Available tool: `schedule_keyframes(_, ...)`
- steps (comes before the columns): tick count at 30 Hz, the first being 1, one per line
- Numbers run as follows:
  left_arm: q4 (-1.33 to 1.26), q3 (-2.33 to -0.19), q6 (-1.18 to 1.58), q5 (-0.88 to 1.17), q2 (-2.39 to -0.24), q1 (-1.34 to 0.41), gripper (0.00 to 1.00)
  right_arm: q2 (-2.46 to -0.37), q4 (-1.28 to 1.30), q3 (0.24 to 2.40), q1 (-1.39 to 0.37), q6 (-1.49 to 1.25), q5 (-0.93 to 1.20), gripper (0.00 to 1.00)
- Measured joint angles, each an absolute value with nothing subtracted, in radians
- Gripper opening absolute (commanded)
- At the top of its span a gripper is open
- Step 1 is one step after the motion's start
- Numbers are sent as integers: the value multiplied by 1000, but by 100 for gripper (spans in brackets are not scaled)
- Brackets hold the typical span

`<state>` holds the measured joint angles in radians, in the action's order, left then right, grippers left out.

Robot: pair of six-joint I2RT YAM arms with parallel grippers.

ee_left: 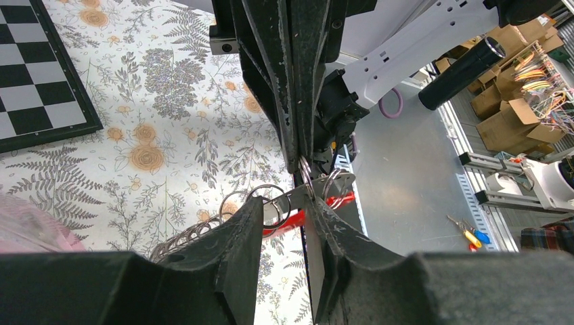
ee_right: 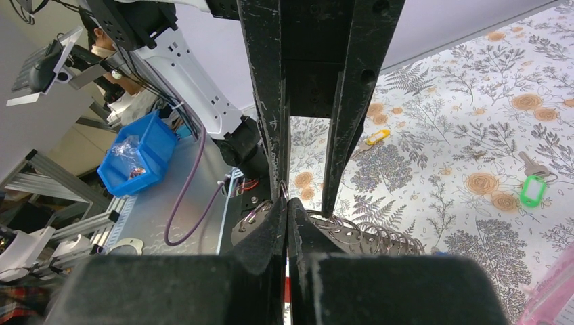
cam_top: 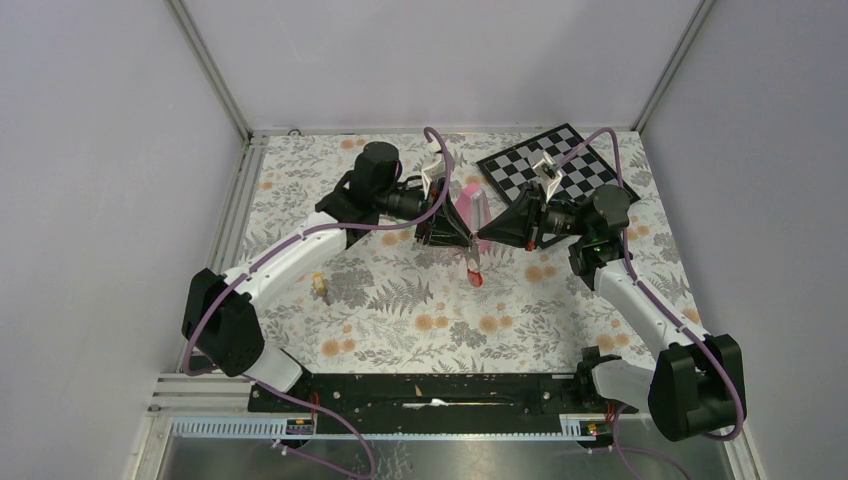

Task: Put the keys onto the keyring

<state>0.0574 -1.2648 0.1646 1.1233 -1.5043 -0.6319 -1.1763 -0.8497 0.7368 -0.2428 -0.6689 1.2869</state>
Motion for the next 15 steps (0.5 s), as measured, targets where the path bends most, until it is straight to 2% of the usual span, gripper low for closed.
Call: schedule_keyframes(15,29,-1248,178,1127,-1504,-632,34,-1176,-835,737,-242,-657,1278,0)
